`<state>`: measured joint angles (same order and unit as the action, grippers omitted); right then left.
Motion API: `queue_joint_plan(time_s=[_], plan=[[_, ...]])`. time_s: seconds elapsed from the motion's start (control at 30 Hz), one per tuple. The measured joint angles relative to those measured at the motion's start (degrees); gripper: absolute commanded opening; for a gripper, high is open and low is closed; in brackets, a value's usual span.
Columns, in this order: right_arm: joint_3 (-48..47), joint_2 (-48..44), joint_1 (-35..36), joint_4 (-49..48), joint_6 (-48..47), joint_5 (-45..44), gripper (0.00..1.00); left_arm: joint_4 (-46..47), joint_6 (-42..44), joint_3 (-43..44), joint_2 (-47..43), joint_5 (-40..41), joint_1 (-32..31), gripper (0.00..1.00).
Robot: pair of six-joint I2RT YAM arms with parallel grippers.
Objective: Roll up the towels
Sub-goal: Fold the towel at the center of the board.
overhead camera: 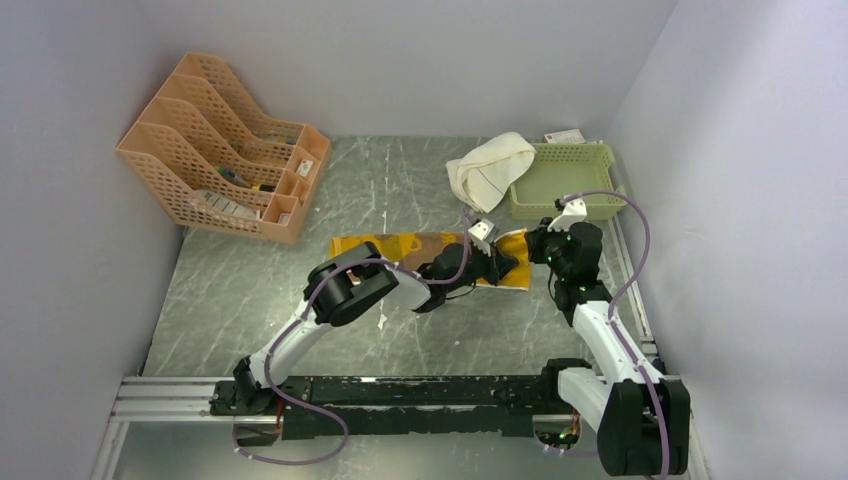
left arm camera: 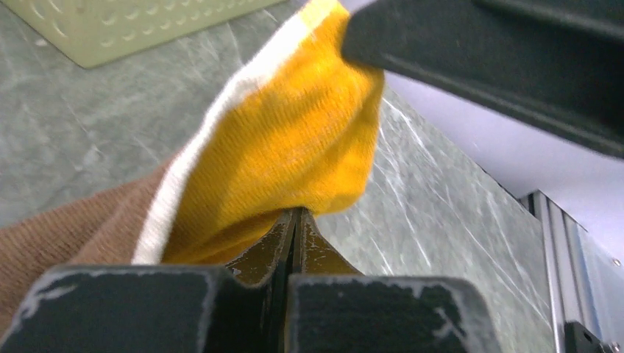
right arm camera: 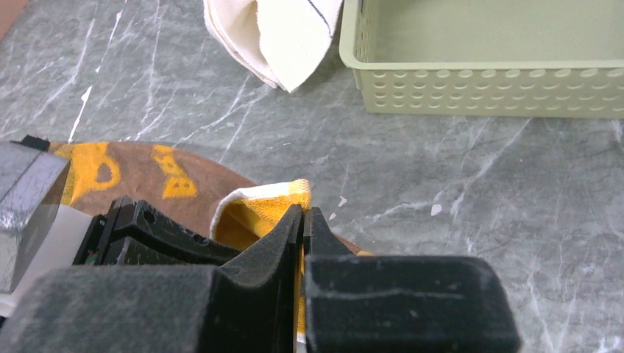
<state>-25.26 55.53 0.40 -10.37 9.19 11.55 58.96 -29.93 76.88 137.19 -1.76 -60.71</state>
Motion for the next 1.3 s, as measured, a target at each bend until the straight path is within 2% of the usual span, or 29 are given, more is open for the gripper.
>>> queue_joint_plan(time_s=[0.2, 0.5, 1.03, 1.3], plan=[[0.00, 0.35, 0.00, 0.39, 0.13, 0.04, 0.00, 2.56, -0.79, -1.95, 0.00, -3.61, 0.00, 0.07], [0.00, 0.33, 0.00, 0.85, 0.11, -0.17, 0.00, 2.43, -1.16, 1.81, 0.52, -7.74, 0.02, 0.07], [0.00, -1.90, 0.00, 2.19, 0.13, -0.44, 0.00, -5.62, 3.23, 10.45, 6.34, -7.43, 2.36, 0.07], [0.04, -2.56, 0.00, 2.82, 1.25, 0.96, 0.00, -4.63, 4.00, 10.03, 6.40, -5.29, 2.86, 0.07]])
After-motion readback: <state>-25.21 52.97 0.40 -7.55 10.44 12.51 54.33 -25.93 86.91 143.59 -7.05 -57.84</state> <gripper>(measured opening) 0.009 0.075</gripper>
